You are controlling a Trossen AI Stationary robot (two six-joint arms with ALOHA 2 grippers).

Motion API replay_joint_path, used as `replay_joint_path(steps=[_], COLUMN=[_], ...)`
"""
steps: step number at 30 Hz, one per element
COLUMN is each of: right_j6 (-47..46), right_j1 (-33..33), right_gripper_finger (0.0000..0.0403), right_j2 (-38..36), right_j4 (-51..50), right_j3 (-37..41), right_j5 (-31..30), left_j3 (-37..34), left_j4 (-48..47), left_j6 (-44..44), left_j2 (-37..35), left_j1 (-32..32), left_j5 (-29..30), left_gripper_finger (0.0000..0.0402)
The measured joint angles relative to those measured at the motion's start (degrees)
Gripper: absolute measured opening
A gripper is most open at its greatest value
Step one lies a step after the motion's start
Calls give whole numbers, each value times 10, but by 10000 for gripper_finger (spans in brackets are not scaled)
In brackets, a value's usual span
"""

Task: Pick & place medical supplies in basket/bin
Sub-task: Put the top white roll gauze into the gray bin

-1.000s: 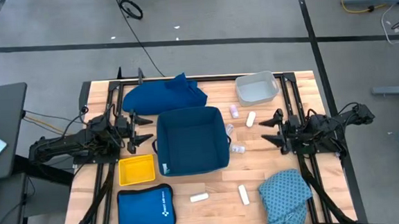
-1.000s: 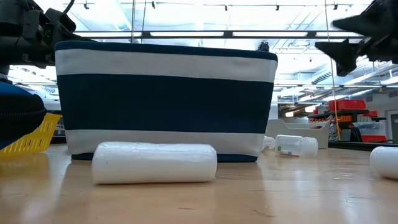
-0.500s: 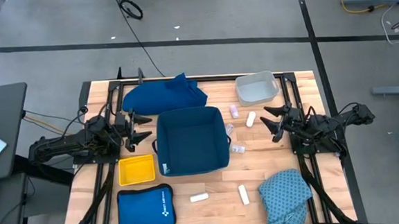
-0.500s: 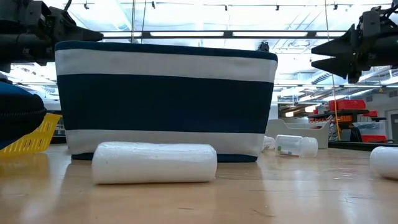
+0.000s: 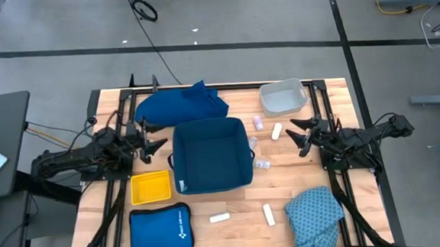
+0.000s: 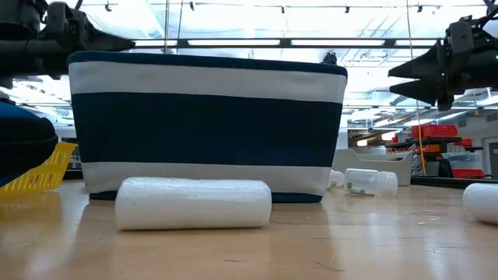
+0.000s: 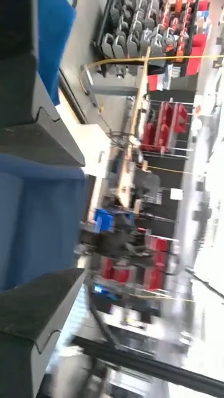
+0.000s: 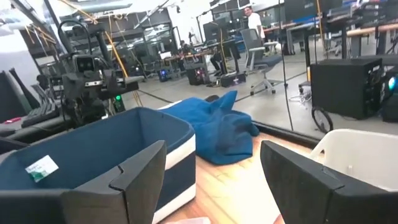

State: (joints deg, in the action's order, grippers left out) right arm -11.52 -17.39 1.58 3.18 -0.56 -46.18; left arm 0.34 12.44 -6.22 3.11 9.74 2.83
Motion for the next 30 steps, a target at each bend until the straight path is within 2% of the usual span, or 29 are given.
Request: replay_joint_path(steps=[7,11,16,19,24,30], right_j6=[-17,-17,-28,-30,-44,-6], right_j1=[0,0,5,23,76,140], right_gripper_finger=[270,270,270,274,293,309], right_j2=[44,80,136,175,264,416], right_j4=[1,5,13,12,-51,-171], right_j3=[0,0,0,-8,-68,-182], right_j5=[10,74,77,101,160,188], left_j3=[0,0,0,0,0,1], left_j4=[-15,-3,4,12,43,54], left_j6=[69,103,137,155,170,174], left_j2=[51,85,115,127,145,161], left_j1=[0,1,1,1,1,1], left_j5=[2,2,35,49,51,60], left_gripper_finger=[280,280,280,280,280,280])
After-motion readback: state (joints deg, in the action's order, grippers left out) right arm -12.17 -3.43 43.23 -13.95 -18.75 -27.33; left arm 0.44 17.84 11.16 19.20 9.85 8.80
